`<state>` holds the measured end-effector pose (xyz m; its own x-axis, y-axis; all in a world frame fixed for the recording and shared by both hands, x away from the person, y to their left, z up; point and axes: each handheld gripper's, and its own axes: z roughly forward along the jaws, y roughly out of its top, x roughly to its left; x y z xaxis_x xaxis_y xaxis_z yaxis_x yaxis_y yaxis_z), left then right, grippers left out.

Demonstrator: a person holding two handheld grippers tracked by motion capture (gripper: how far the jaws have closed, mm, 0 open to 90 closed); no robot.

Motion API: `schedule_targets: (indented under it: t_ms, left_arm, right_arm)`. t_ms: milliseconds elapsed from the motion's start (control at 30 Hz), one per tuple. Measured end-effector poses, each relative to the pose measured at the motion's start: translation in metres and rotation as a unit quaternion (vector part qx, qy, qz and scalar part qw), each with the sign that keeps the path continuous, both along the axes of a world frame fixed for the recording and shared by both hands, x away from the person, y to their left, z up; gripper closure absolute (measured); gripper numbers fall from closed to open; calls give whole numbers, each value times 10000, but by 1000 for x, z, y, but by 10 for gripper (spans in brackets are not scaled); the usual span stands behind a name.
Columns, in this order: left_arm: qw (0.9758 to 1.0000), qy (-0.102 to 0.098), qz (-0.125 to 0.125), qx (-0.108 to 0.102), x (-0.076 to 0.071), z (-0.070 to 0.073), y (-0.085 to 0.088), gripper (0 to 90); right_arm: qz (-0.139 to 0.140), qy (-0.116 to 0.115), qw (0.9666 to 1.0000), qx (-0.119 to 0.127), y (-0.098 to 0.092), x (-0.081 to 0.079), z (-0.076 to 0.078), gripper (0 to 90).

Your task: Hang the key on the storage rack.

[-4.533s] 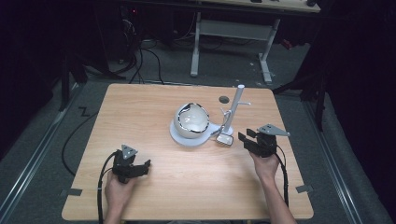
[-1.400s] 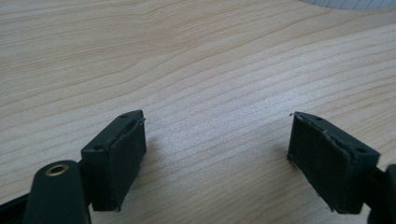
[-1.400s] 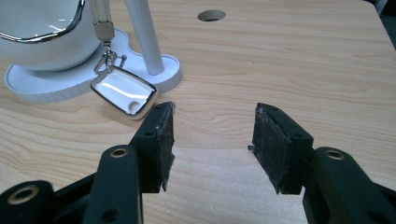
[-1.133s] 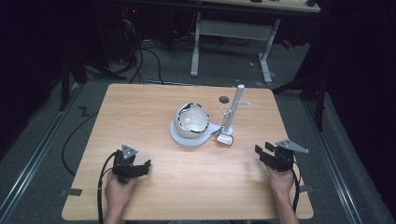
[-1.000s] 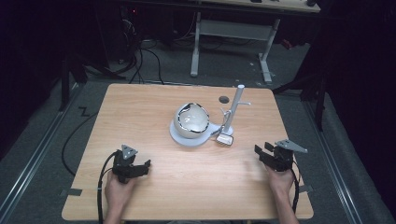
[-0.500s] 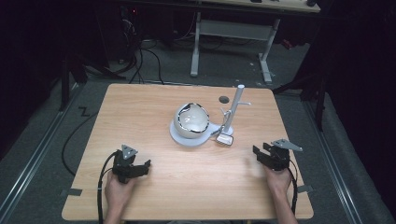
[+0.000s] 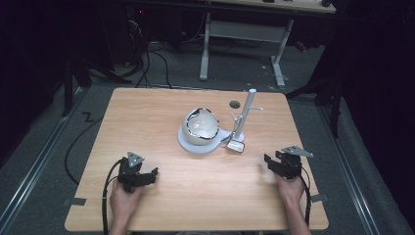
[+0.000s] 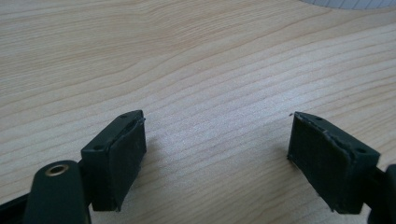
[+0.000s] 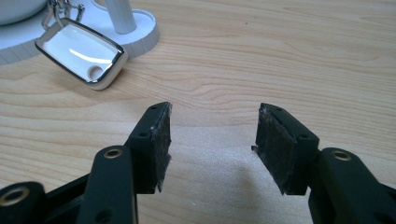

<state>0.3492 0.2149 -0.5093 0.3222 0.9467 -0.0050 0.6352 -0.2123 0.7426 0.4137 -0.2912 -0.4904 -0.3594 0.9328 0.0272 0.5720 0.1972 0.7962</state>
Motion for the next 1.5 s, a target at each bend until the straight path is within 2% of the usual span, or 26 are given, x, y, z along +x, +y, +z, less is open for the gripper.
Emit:
schedule_targets:
  t_ms: [467,967,1200,1267,1333,1500]
  left_arm:
    - [10000,-7,8,-11,0,0,0,196]
    - [10000,-8,5,-13,0,0,-1,194]
    - [10000,-8,4,-13,0,0,-1,194]
    - [10000,-8,4,-12,0,0,-1,194]
    - [10000,-8,6,-13,0,0,-1,194]
    - [10000,-9,10,-12,0,0,-1,194]
  right_arm:
    - [-83,101,9997,-200,2,3,-5,437]
    - [-24,238,9989,-409,8,6,-12,414]
    - [-41,287,9987,-430,8,7,-13,393]
    - [-36,362,9988,-323,6,8,-13,363]
    - [-6,343,9986,-393,7,8,-13,355]
    - [57,355,9986,-381,8,6,-13,345]
